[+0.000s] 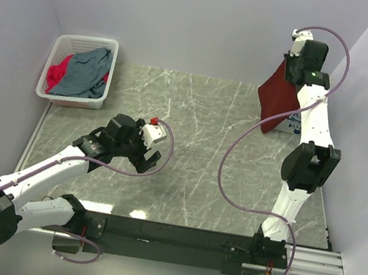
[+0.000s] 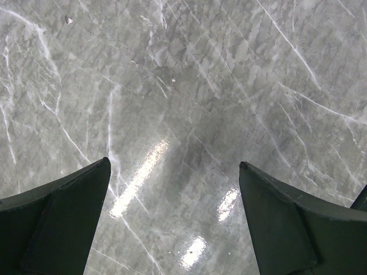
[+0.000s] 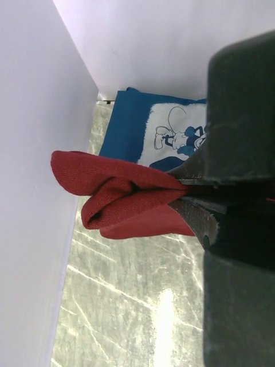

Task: Fold and stack the t-shirts
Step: Neatly place the folded tshirt to the corner

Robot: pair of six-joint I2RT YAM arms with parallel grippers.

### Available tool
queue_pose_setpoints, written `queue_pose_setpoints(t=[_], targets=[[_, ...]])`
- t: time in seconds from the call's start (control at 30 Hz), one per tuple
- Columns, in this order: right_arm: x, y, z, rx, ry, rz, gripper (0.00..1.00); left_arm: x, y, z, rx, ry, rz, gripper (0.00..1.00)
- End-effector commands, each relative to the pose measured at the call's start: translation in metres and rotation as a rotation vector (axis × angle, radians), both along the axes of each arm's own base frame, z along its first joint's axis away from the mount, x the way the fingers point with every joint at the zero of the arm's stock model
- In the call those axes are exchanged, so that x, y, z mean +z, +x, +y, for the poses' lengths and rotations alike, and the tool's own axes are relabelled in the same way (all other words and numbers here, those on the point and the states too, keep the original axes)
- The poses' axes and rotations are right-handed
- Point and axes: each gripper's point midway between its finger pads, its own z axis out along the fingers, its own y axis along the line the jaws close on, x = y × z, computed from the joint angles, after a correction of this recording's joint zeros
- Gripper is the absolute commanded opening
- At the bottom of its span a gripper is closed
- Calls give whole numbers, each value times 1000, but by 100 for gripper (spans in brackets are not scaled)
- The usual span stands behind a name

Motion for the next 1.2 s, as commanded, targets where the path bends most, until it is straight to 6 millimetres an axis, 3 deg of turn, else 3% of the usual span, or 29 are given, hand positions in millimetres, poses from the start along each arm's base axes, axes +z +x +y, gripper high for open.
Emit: queue_pose_setpoints(t=[0.0,0.3,0.43,0.93,1.17], targets=[[77,-6,-6,2,-26,-178,0,13,4,-2,6,-27,-40,99],[61,7,-18,-3,-62,-172,0,8,3,-2,5,-20,-28,99],[55,14,-32,-18,-87,-170,0,6,3,-2,2,-17,-21,100],[3,39,-98,-88,-205,-148,0,1,4,-7,-11,-10,17,99],[-2,54,-119,-96,-256,-185,0,-2,7,-7,-1,0,24,99]])
